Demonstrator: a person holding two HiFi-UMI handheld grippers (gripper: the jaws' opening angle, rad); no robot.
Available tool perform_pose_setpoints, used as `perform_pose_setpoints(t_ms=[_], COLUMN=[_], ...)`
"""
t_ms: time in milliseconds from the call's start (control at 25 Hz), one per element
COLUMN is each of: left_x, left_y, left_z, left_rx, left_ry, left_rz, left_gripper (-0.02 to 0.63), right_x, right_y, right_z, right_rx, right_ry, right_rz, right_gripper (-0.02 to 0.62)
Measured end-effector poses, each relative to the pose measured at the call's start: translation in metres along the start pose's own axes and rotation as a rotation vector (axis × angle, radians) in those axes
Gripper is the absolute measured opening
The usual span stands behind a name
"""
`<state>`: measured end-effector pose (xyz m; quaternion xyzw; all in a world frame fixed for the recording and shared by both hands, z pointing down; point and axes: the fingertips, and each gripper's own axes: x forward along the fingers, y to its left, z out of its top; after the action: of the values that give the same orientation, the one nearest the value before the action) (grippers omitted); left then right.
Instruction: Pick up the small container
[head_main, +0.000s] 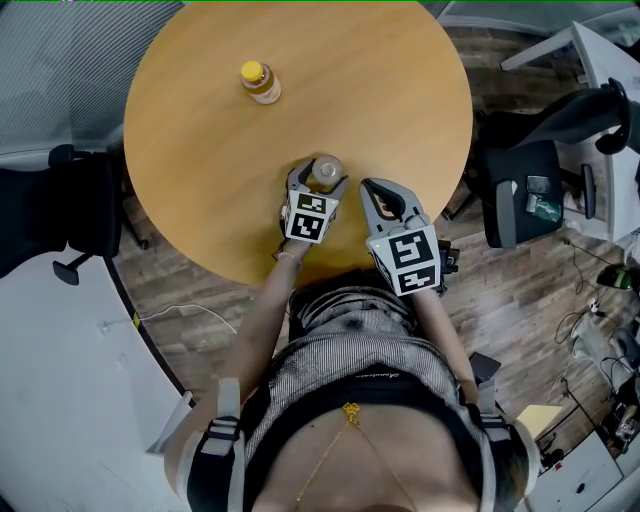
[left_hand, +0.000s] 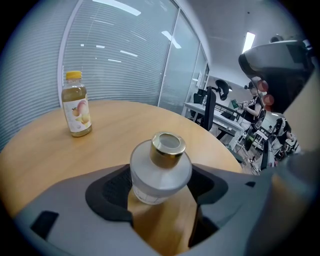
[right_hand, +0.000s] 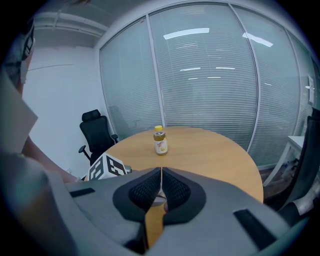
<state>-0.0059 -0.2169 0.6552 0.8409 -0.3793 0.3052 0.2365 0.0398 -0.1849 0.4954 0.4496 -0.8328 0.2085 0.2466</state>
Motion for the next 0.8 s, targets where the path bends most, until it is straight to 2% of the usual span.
perform_pose_setpoints(t_ms=[240,800], left_x=[0.0035,0.0036], left_y=[0.0001,-0.0002], left_z=[-0.0028,-0.0032], left_rx=[0.030,0.009], left_ry=[0.008,-0.005], left_rz=[0.024,0.015], left_gripper=[0.350,0.348], right_x=[0.0007,-0.0033], right_y=[-0.0006,-0.0054], right_z=[-0.0008,-0.0005], right_rx=[0.000,0.002], right_ry=[-0.004,-0.011], right_rz=[-0.001,-0.014], right_gripper=[0.021,0.021])
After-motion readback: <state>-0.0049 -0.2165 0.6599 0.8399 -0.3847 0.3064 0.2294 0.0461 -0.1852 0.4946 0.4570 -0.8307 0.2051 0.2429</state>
